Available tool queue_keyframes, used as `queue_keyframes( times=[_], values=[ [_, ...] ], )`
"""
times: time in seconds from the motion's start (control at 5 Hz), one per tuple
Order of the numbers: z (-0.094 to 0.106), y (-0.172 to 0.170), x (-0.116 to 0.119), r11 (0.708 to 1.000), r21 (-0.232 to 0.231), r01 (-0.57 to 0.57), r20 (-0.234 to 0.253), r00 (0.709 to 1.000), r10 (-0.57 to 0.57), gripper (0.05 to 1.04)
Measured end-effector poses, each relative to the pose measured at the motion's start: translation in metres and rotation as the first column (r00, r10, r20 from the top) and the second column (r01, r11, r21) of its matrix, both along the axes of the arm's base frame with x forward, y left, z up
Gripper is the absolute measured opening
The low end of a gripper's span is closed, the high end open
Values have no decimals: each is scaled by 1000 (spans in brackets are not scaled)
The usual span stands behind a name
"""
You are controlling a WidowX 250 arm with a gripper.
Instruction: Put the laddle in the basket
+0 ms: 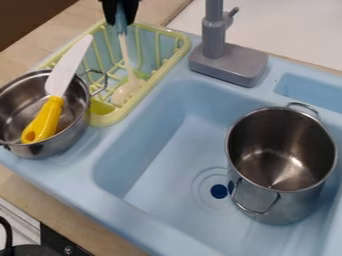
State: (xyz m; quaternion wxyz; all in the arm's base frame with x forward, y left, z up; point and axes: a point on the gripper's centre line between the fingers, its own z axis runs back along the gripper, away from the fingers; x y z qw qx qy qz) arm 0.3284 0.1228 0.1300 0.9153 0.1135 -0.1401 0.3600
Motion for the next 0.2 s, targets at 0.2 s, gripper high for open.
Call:
queue_keyframes(
  times=[0.2],
  values=[
    [-5,-1,-2,1000,-8,11,-2,1000,-11,297]
  ],
)
